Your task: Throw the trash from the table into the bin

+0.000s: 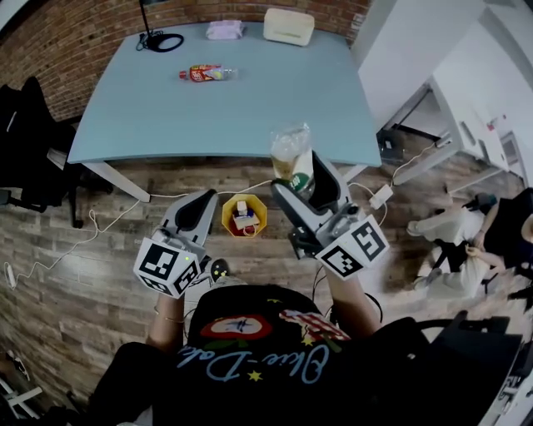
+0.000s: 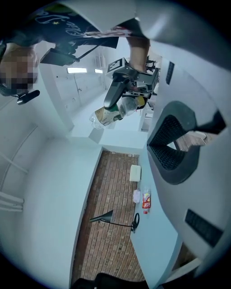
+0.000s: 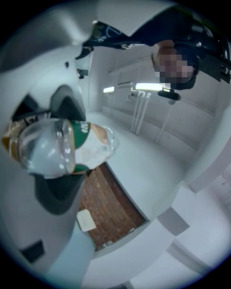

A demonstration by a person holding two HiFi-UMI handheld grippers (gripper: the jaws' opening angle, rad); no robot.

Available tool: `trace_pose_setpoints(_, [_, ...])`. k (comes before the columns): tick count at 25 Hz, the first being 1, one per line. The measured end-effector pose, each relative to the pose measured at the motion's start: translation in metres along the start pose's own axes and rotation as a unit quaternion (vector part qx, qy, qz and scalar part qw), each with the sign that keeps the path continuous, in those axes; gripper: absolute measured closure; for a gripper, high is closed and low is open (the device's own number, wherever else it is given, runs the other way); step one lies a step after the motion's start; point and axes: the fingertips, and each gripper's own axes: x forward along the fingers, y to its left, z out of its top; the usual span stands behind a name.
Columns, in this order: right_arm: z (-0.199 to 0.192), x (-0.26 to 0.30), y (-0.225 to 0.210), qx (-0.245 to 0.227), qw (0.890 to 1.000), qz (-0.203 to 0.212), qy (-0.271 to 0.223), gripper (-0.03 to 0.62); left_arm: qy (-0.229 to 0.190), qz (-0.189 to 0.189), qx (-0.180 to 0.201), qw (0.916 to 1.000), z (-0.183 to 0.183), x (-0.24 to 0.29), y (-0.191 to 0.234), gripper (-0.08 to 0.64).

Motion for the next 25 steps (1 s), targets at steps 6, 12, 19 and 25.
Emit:
trace_pose_setpoints(6, [0.006, -0.039, -0.009, 0.017, 1.000, 0.005, -0.001, 0.218, -0.001, 0.022, 0.006, 0.9997, 0.002, 0.002, -0.032, 0.552])
trace_pose_setpoints(12, [0.003, -0.091, -0.019, 0.024, 1.000, -0.008, 0.003, 0.218, 0.019, 0.023, 0.001, 0.9996, -0.017, 0.000, -0.077, 0.552])
trace_pose_setpoints(19, [0.004, -0.149, -0.038, 0.034, 0.999, -0.024, -0.001, 0.218, 0.043, 0.016, 0.000, 0.9989, -0.033, 0.001, -0.116, 0.552])
trace_pose_setpoints(25, [0.014, -0.187, -0.055, 0.086, 0.994, -0.042, -0.048, 0.218, 0.057, 0.008, 0.003, 0.9983, -0.041, 0.004, -0.135, 0.552])
